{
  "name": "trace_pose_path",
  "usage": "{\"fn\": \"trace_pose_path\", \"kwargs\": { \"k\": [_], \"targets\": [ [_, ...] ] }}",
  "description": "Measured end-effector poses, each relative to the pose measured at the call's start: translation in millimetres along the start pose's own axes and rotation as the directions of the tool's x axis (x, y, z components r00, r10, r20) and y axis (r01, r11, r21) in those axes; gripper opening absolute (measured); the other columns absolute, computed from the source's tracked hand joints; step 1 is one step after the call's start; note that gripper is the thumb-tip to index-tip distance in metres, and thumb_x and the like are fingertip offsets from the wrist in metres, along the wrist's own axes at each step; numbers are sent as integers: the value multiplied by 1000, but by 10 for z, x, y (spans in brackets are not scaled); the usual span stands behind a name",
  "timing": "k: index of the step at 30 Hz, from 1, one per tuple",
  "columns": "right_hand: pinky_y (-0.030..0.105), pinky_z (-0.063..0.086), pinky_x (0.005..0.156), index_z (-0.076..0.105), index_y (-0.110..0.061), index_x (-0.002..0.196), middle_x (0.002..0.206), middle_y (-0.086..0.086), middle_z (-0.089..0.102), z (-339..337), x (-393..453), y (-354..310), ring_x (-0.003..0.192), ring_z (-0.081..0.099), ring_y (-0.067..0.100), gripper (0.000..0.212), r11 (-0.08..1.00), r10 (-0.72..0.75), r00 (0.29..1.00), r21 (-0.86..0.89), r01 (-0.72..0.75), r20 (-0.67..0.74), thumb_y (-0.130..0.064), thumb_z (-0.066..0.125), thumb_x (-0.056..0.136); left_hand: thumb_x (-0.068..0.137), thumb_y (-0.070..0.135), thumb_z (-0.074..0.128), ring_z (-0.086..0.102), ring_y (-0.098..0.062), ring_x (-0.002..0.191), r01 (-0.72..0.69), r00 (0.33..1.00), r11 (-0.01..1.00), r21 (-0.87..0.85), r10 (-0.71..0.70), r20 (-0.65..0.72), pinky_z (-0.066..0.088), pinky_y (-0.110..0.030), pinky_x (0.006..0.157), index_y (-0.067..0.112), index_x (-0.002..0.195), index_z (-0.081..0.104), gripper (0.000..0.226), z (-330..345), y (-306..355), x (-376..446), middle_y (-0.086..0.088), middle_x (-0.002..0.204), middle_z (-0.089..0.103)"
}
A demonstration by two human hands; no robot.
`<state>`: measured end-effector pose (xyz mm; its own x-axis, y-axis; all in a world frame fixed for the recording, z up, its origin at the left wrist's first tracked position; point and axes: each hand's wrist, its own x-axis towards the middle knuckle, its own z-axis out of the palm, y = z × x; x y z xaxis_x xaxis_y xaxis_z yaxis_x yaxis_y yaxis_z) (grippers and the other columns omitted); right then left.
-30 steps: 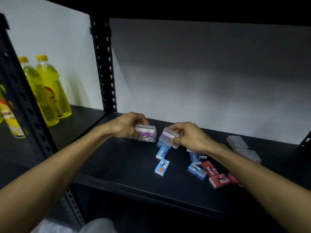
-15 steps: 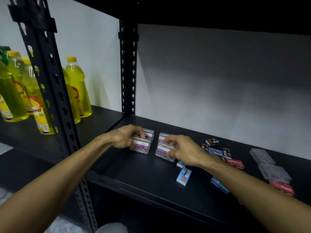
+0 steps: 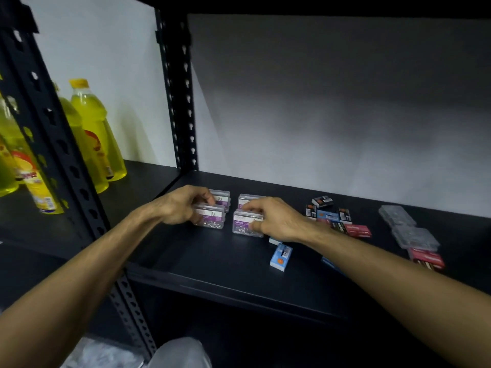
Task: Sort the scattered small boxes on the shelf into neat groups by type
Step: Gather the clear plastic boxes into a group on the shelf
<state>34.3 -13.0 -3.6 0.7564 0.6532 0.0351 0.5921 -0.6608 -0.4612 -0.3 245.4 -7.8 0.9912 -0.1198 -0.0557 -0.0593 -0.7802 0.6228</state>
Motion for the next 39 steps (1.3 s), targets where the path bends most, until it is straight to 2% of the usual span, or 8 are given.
{"fn": "trace_pose_path", "kwargs": {
  "k": [6, 14, 18, 21, 24, 30, 34, 39],
  "targets": [
    [35, 44, 104, 53, -19, 139, 142, 2, 54, 22, 3, 2, 126, 53, 18, 55, 999, -28, 999, -25, 28, -20, -21, 71, 88, 73, -4, 78, 69, -15, 90, -6, 1000, 1000, 5, 6, -2, 55, -21, 74, 22, 103, 65, 43, -7, -39, 2, 6, 104, 70],
    [31, 53, 92, 57, -20, 136, 131, 0, 62, 42, -9, 5, 106, 62, 12, 52, 999, -45, 998, 9, 45, -41, -19, 72, 87, 73, -8, 77, 69, -18, 92, 0, 1000, 1000, -21, 0, 12, 57, -27, 80, 20, 104, 65, 43, 10, 4, -20, 1, 106, 71],
    [30, 53, 91, 56, -20, 137, 132, 1, 60, 42, -15, 8, 108, 62, 12, 52, 999, -49, 998, -3, 49, -35, -20, 72, 88, 73, -6, 76, 69, -22, 96, -2, 1000, 1000, -6, 2, 11, 58, -35, 85, 19, 107, 65, 44, 10, 28, -28, -3, 107, 71],
    [32, 52, 93, 54, -21, 138, 130, 0, 59, 35, -26, 18, 108, 60, 13, 54, 999, -43, 998, -1, 43, -43, -21, 72, 87, 74, -1, 77, 68, -17, 94, 15, 1000, 1000, 18, -15, 1, 56, -27, 80, 24, 112, 64, 47, 0, 60, -47, 1, 108, 69],
    [31, 48, 91, 52, -21, 140, 123, 0, 56, -7, -59, 48, 106, 55, 13, 55, 999, -38, 996, -27, 36, -74, -28, 70, 89, 80, 13, 78, 64, -10, 93, 9, 999, 995, 97, -4, -51, 51, -21, 78, 28, 115, 62, 41, -69, 168, -91, 7, 105, 66],
    [26, 43, 81, 59, -22, 130, 109, -6, 54, -291, -274, 199, 96, 51, 8, 44, 997, -51, 988, -71, 41, -146, -35, 68, 89, 87, 30, 72, 61, -8, 102, -63, 979, 986, 157, 92, -182, 48, -25, 86, 29, 120, 61, 35, -107, 742, -68, 12, 113, 62],
    [29, 48, 88, 61, -21, 128, 118, -2, 58, -551, -541, 457, 102, 56, 10, 42, 996, 21, 982, -79, -37, -186, -34, 68, 89, 88, 32, 71, 64, -10, 93, -148, 976, 974, 172, 172, -137, 52, -27, 81, 27, 118, 64, 31, 100, 1206, 152, 8, 104, 65],
    [31, 50, 86, 64, -19, 121, 115, 0, 60, -896, -959, 864, 101, 59, 15, 34, 983, 150, 955, -69, -172, -256, -32, 67, 90, 87, 31, 72, 63, -13, 86, -241, 967, 961, 138, 250, -51, 50, -28, 79, 28, 111, 65, 25, 583, 1769, 551, 8, 95, 65]
  ]
}}
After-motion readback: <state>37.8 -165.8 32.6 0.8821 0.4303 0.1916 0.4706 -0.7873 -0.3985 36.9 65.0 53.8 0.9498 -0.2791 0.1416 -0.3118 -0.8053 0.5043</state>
